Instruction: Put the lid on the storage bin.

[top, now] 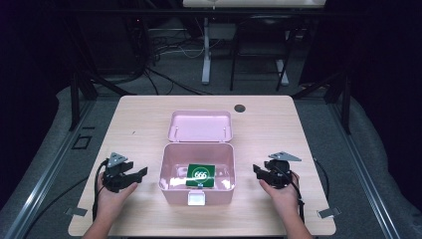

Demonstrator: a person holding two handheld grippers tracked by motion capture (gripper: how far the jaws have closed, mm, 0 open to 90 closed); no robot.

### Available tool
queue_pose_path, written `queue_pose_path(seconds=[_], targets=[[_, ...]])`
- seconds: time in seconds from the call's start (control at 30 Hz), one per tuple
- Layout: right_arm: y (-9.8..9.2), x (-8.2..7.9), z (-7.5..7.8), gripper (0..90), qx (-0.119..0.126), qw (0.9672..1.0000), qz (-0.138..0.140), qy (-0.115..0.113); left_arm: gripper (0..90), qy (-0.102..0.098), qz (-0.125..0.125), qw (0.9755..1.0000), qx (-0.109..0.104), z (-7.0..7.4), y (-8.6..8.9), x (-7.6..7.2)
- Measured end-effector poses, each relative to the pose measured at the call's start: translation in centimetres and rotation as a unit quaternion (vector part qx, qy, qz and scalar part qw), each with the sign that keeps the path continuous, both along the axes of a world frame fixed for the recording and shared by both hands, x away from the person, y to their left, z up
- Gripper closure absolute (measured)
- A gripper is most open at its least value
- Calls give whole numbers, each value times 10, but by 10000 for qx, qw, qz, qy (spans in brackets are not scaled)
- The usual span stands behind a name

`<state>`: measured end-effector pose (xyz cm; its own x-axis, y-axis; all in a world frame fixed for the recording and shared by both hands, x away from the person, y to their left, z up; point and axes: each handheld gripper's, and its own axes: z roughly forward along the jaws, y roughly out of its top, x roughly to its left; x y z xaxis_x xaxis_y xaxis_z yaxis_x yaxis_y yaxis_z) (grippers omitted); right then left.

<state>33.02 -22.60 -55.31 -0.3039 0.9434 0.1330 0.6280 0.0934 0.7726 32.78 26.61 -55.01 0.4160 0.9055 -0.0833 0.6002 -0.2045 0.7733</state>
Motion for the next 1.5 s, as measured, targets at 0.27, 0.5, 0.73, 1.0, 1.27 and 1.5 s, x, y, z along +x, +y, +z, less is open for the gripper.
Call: queue_pose_path(seconds=[0.27, 0.5, 0.73, 1.0, 1.27, 1.5], targets=[[0, -1, 5, 548, -92, 9999, 3, -116, 422, -67, -128, 9997, -189, 4, 0, -2], [6, -4, 14, 556, -221, 9994, 118, -230, 466, -196, -227, 9995, -124, 7, -4, -8], [21, -11, 38, 555, -306, 9989, 224, -269, 536, -227, -186, 9989, -377, 20, -4, -21], [31, -7, 60, 553, -35, 9993, 366, -84, 579, -219, -434, 9980, -410, 37, -12, -30], [37, 2, 77, 548, 171, 9989, 424, -68, 564, -214, -556, 9971, -470, 54, -16, -35], [39, 13, 88, 562, 218, 9986, 473, 7, 567, -225, -689, 9954, -621, 70, -19, -43]])
